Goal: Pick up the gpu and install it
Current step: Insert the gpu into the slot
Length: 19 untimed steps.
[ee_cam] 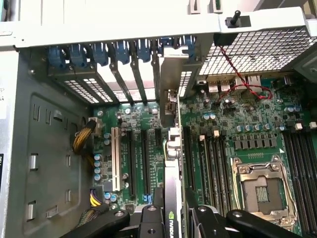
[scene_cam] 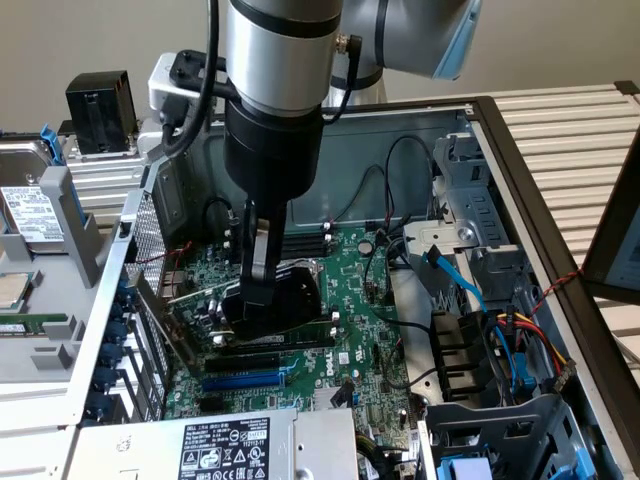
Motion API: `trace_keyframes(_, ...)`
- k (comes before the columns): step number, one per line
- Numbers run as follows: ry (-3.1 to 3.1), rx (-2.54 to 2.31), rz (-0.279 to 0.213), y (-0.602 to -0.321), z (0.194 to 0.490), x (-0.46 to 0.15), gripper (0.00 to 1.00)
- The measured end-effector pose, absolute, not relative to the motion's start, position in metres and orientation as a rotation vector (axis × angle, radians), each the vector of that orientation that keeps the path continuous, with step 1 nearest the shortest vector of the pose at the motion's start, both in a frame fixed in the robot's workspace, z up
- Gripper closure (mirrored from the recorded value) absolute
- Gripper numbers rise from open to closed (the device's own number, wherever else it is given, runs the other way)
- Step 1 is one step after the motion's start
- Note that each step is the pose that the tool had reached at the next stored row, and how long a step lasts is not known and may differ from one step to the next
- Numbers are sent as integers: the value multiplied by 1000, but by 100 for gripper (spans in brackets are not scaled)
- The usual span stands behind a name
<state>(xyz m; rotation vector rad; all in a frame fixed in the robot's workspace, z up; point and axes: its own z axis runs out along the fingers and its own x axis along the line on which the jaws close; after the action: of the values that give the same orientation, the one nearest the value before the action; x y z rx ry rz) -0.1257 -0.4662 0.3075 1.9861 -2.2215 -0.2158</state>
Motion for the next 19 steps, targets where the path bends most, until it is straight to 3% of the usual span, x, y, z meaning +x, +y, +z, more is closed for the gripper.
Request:
trace_keyframes(13, -2190, 1959, -265, -468, 302, -114, 73)
trace_keyframes(19, -2131, 1906, -351, -468, 301, -107, 73)
